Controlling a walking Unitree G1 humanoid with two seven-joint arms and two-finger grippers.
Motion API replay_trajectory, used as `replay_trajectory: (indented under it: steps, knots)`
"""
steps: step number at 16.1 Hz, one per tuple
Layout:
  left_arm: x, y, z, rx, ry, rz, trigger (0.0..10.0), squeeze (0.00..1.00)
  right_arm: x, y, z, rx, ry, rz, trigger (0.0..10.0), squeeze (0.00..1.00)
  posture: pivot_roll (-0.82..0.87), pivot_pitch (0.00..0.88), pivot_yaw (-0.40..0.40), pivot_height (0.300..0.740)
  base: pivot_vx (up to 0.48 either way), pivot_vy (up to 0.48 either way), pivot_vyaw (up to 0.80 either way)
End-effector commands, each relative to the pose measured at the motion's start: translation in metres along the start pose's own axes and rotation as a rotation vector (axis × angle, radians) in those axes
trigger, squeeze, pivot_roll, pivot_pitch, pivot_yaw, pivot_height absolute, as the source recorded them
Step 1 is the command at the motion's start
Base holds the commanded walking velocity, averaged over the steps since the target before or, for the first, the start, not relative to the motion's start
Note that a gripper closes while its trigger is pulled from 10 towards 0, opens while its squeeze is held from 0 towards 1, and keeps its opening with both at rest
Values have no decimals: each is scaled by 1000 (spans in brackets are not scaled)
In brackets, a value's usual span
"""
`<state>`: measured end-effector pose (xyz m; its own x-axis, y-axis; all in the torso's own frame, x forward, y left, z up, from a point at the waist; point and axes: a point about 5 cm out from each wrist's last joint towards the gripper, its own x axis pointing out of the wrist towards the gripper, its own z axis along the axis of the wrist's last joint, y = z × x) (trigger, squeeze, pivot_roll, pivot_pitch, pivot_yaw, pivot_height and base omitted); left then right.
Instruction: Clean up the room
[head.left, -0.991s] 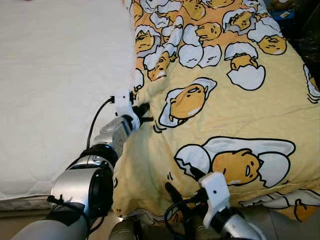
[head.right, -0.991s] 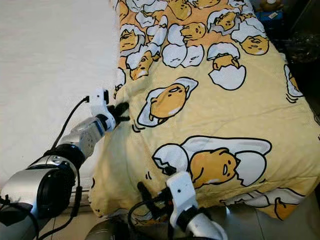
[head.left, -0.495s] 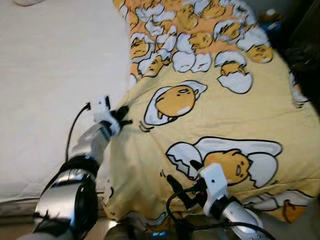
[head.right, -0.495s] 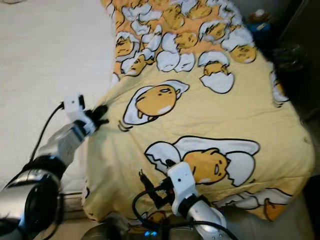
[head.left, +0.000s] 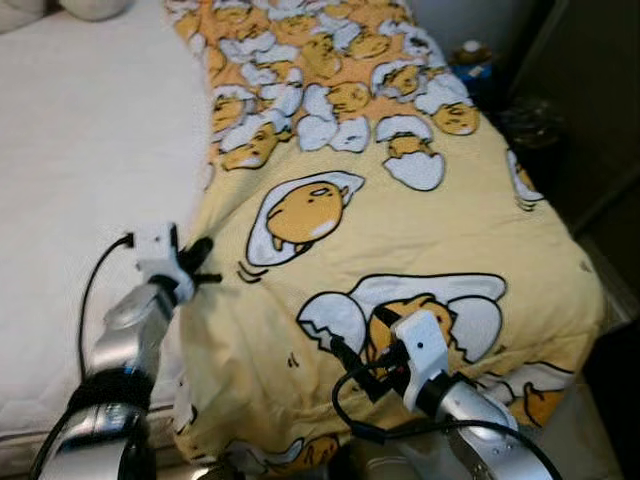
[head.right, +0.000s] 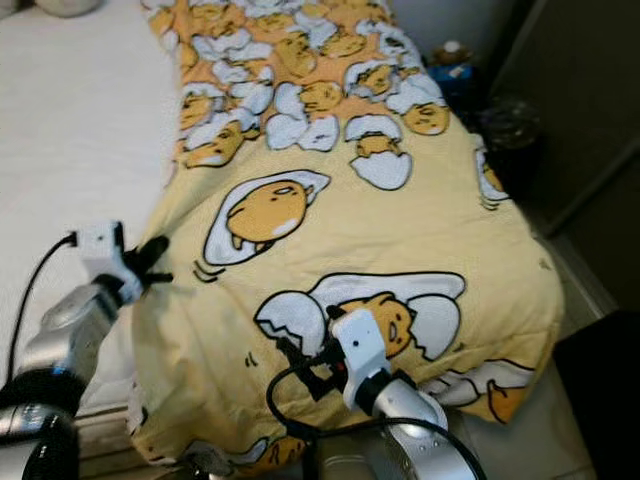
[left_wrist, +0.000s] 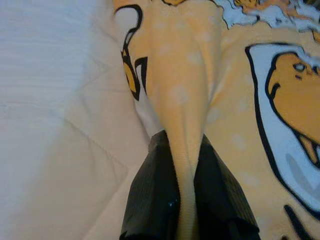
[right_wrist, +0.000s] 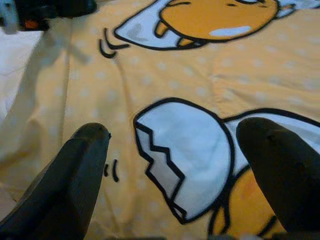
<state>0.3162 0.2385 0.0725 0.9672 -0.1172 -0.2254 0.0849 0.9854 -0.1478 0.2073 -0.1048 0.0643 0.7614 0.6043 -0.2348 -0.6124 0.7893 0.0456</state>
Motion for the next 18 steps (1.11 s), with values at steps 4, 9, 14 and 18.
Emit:
replay_trajectory:
  steps: [4, 9, 14, 18]
  knots:
    - [-52, 64, -27, 166, 104, 215, 0, 0, -4, -5, -3, 7, 1, 0, 10000, 0, -27, 28, -17, 740, 0, 0, 0]
    - [-82, 76, -58, 397, 219, 227, 0, 0, -4, -6, -5, 9, 4, -5, 10000, 0, -29, 11, -21, 740, 0, 0, 0]
    - [-61, 18, -93, 790, 291, -22, 0, 0, -1, -8, -6, 0, 6, 1, 10000, 0, -37, 0, -33, 740, 0, 0, 0]
    - [-78, 35, -126, 888, 528, 49, 0, 0, -2, -8, -7, -10, 15, 1, 10000, 0, -57, 0, -36, 740, 0, 0, 0]
